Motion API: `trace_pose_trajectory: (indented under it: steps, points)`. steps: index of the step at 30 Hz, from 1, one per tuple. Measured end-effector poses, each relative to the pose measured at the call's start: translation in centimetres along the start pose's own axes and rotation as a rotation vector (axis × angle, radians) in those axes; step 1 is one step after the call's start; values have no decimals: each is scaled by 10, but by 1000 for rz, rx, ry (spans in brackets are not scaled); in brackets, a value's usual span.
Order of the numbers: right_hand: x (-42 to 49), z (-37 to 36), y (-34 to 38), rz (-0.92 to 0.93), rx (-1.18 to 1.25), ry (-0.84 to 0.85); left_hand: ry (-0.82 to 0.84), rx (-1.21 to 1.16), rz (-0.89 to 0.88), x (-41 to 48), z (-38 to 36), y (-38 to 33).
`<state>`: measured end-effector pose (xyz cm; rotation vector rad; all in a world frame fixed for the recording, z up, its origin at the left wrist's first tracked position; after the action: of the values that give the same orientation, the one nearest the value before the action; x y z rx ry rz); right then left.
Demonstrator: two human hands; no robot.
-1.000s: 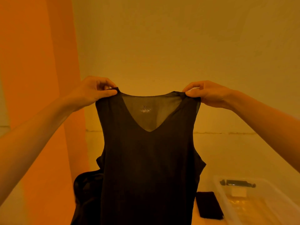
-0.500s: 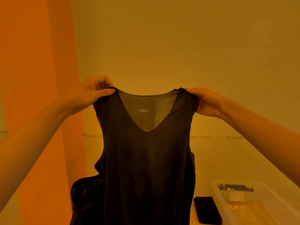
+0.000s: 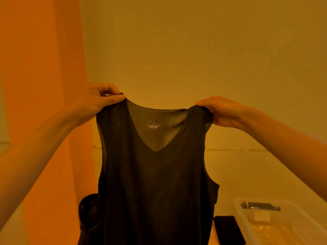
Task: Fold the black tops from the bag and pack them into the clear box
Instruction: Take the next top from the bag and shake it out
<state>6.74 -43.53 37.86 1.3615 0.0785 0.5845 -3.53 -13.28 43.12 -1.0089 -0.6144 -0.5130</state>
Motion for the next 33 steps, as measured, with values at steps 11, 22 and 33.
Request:
trace_pose_trajectory:
  steps: [11,22,33]
  points:
    - [-13,22,28,118,59,-32,-127,303,-57,2,31,-15]
    - [-68,23,88,227,-406,-209,-47,283,-245,-8,15,-50]
    - [-150,1,176,513,-363,-166,-160,-24,-360,-45,54,-115]
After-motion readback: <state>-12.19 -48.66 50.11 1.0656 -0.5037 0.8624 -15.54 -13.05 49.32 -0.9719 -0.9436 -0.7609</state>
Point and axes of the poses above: each hand's wrist, its own x-axis towards the middle knuckle, its own z-axis out of the back of the hand, y = z × x, the point moved 10 cm from there along x, towards the middle knuckle, and after that the axes turned 2 degrees about -z, right-handed, at the moved point
